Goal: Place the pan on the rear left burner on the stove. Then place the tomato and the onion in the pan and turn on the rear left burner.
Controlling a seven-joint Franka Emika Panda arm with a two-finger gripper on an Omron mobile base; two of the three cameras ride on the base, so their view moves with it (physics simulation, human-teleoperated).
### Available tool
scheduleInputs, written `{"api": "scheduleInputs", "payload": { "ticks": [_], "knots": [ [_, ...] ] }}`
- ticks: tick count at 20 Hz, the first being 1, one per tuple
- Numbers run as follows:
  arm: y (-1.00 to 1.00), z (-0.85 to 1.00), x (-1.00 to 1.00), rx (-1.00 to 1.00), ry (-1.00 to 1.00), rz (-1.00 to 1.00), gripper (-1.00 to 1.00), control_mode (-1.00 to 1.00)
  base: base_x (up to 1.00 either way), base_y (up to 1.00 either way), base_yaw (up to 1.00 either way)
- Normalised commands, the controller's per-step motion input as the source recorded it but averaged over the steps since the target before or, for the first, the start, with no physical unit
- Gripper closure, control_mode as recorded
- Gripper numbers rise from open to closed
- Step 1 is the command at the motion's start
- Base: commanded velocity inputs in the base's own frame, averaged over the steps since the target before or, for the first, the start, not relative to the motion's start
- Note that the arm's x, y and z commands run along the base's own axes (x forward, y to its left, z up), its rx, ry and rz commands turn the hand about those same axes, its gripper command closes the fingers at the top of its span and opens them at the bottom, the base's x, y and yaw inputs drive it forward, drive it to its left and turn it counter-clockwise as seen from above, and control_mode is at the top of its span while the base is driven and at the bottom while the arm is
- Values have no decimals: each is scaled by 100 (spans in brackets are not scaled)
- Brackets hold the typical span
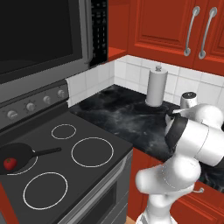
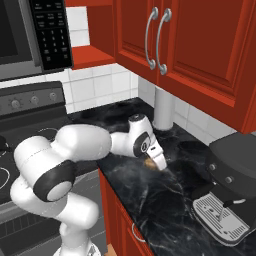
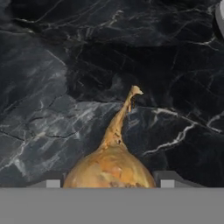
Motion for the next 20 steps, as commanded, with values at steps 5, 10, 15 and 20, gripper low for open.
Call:
{"api": "scheduleInputs", "payload": {
  "ticks": [5, 10, 15, 20],
  "knots": [
    [71, 49, -3, 0, 0, 22, 100, -100, 0, 0, 0],
    [56, 51, 0, 2, 0, 27, 100, -100, 0, 0, 0],
    [59, 40, 0, 5, 1, 34, 100, -100, 0, 0, 0],
    [64, 35, 0, 6, 3, 36, 100, -100, 0, 0, 0]
  ]
}}
